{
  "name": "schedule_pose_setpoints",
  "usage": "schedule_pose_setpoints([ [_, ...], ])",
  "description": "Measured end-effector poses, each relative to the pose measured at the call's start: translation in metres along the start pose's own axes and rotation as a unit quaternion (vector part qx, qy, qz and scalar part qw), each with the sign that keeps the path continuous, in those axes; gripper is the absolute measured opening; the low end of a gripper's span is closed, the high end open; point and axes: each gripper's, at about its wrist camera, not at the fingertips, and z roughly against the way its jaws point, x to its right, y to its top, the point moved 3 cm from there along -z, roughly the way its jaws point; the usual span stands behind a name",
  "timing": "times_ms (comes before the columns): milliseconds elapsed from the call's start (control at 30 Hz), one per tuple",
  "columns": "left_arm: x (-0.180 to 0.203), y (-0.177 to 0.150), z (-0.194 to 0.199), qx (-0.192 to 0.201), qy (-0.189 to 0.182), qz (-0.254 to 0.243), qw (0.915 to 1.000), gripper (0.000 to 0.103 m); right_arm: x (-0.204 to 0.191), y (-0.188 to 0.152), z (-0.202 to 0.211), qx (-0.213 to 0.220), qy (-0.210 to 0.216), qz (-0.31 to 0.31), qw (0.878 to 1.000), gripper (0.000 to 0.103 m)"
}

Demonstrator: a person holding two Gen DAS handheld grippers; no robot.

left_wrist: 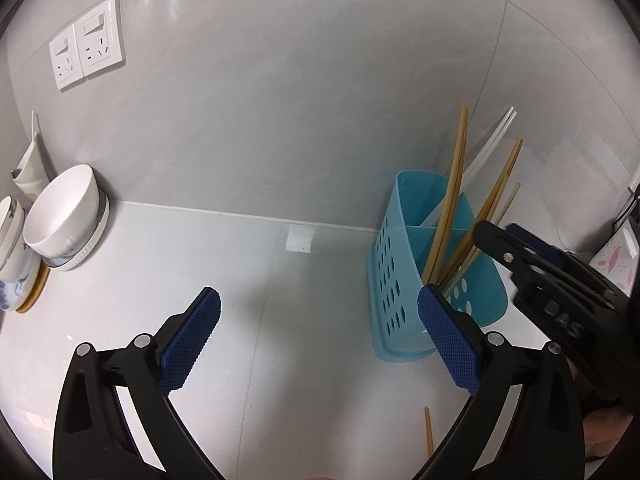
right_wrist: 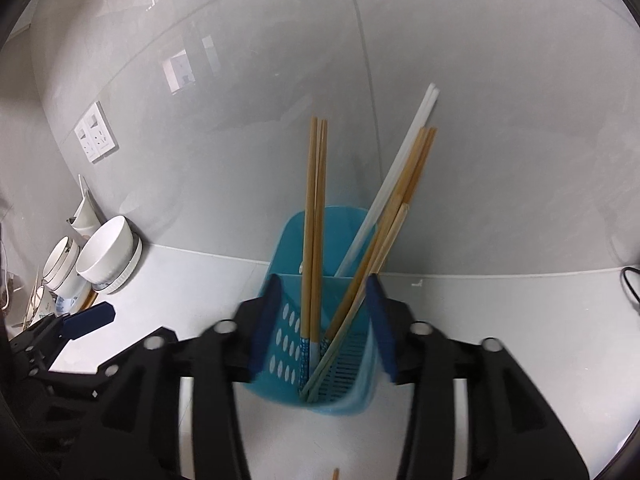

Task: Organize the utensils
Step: 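Lower the chopstick into the holder and open the right tool, then return both tools to the chopsticks and grasp a blue-tipped chopstick with the right tool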

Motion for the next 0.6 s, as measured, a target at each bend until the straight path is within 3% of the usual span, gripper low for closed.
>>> schedule_pose_setpoints([
  [233, 0.002, -0.009, 0.007, -0.004, -0.009, 0.004, 0.9999, 0.097, 0.012, -0.009, 0.038, 0.0, -0.015, 0.006, 1.0, 0.076],
  [333, 0.007, -0.018, 0.008, -0.015, -0.014, 0.005, 0.9998, 0.097, 0.023, -0.021, 0.053, -0.006, -0.024, 0.003, 1.0, 0.084],
  [600, 0.035, -0.064, 0.009, -0.064, -0.028, -0.007, 0.9975, 0.097, 0.075, -0.072, 0.075, -0.065, -0.052, -0.035, 0.996, 0.088],
])
